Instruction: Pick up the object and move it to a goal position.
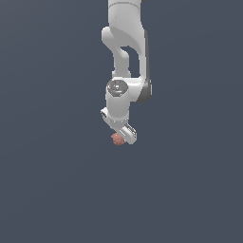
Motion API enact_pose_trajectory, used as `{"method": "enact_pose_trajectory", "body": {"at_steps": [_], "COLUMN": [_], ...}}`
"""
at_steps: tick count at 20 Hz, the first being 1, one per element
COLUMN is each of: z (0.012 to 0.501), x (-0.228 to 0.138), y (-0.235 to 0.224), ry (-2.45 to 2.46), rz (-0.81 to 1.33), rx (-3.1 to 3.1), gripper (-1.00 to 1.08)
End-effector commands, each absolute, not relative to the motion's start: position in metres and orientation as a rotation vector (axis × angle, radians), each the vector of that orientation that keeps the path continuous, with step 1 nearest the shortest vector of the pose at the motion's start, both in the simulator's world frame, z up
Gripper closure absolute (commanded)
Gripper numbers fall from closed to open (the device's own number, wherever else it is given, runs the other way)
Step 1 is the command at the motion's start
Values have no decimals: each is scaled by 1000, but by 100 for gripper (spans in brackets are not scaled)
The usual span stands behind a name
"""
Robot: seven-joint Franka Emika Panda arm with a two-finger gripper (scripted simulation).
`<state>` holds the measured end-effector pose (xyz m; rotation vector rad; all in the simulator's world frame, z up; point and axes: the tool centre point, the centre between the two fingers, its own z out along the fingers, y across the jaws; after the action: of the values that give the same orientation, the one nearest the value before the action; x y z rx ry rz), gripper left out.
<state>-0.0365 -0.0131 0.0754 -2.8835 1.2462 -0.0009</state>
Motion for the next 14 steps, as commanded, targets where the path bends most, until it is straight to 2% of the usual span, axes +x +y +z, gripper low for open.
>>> {"method": "enact_pose_trajectory", "body": {"at_steps": [1,10,11,14], "z": [63,39,39,39], "x": [-37,-37,-37,-37], "y": [-13,-13,-13,-13], "ry": [1249,1251,1251,1251], "rz": [0,0,0,0], "rx": [-2883,-2882,-2882,-2882], "gripper": [-92,-92,108,108]}}
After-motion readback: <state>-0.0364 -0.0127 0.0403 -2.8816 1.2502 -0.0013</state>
